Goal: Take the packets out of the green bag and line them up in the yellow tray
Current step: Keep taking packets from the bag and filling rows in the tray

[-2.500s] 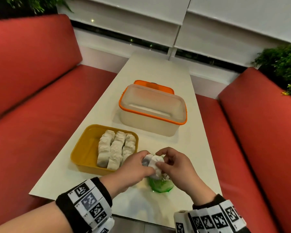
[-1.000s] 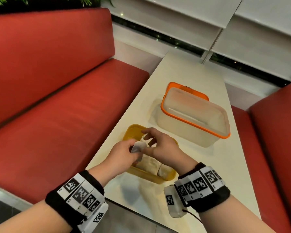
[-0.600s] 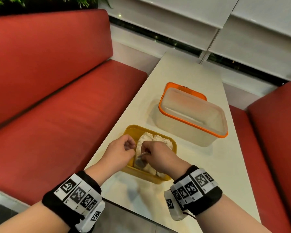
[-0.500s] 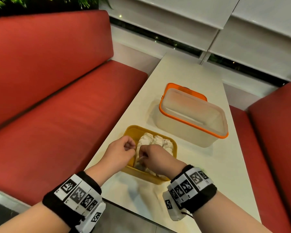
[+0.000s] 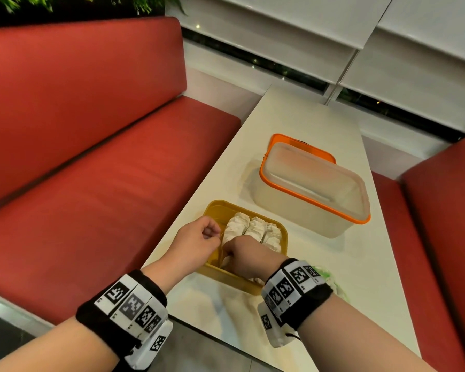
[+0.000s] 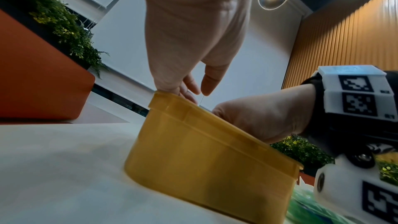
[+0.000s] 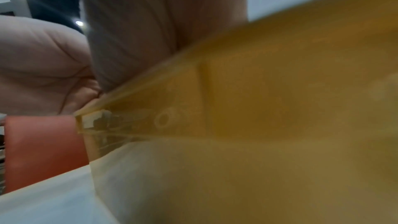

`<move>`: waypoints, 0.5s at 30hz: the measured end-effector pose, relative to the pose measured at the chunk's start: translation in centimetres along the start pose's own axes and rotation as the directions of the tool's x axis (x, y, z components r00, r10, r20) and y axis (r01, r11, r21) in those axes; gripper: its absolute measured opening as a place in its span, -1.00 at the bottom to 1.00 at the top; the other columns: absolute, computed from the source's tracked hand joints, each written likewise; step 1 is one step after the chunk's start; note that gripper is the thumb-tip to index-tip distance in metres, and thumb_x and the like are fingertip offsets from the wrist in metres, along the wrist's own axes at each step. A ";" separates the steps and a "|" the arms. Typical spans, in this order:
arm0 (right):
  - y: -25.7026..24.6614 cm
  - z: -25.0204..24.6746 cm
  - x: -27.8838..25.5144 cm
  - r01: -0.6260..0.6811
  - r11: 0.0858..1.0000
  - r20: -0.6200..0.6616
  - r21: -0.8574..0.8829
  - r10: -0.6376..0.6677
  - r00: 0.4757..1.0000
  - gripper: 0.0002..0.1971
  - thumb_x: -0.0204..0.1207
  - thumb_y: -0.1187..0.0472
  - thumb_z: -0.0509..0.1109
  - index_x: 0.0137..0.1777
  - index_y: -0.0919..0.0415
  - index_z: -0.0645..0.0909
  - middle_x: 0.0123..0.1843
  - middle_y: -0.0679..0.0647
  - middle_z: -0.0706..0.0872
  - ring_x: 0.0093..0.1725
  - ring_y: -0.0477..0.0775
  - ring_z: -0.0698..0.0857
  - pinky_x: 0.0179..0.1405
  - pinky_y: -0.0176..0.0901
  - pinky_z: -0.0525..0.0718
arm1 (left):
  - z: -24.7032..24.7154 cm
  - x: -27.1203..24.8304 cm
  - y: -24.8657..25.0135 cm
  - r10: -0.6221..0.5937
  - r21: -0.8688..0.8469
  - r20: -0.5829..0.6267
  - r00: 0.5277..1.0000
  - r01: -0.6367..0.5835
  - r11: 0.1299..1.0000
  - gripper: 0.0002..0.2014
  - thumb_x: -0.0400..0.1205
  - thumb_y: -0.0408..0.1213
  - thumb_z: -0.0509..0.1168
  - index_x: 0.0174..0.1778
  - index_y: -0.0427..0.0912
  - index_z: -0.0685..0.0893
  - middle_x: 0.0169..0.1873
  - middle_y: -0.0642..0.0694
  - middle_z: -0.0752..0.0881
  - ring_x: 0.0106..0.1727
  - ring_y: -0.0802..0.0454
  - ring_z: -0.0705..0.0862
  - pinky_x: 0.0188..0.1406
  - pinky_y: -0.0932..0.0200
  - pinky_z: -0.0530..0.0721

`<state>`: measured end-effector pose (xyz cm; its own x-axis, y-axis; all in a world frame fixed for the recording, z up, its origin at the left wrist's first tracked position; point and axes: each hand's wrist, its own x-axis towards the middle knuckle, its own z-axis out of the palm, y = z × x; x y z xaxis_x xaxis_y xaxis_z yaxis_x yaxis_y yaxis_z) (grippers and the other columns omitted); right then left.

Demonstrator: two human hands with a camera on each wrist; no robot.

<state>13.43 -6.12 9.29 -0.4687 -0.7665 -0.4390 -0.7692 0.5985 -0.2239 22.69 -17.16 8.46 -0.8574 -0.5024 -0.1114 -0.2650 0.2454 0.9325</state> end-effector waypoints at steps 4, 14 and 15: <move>0.2 0.6 0.4 -0.025 1.000 0.009 -0.003 0.025 1.000 -0.85 0.53 0.21 0.31 -0.12 0.24 0.67 -0.20 0.15 0.67 -0.19 0.12 0.58 -0.23 -0.16 0.48 | 0.1 0.0 -0.1 0.005 0.006 0.000 1.000 -0.005 1.000 -0.80 0.50 -0.44 0.32 -0.26 0.00 0.60 -0.24 -0.03 0.70 -0.25 0.08 0.60 -0.18 0.26 0.57; 0.0 0.4 0.9 -0.071 0.996 0.032 -0.059 0.073 0.997 -0.87 0.51 0.14 0.33 -0.20 0.15 0.65 -0.34 0.03 0.57 -0.22 0.10 0.57 -0.29 -0.17 0.47 | 0.1 0.0 -0.1 0.007 0.012 0.002 1.000 -0.007 1.000 -0.80 0.50 -0.45 0.32 -0.26 -0.01 0.61 -0.26 -0.02 0.70 -0.30 0.13 0.59 -0.23 0.28 0.54; 0.0 0.5 1.0 -0.079 0.994 0.021 -0.080 0.081 0.996 -0.87 0.51 0.15 0.32 -0.22 0.15 0.62 -0.36 0.03 0.53 -0.23 0.11 0.57 -0.31 -0.16 0.46 | 0.1 0.0 -0.1 0.009 0.009 0.002 1.000 -0.009 1.000 -0.80 0.50 -0.45 0.32 -0.26 -0.01 0.61 -0.27 -0.01 0.70 -0.31 0.13 0.59 -0.24 0.30 0.53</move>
<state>13.21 -6.79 8.38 -0.5204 -0.7103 -0.4740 -0.7618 0.6369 -0.1181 22.68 -17.15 8.32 -0.8605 -0.4986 -0.1041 -0.2616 0.2573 0.9302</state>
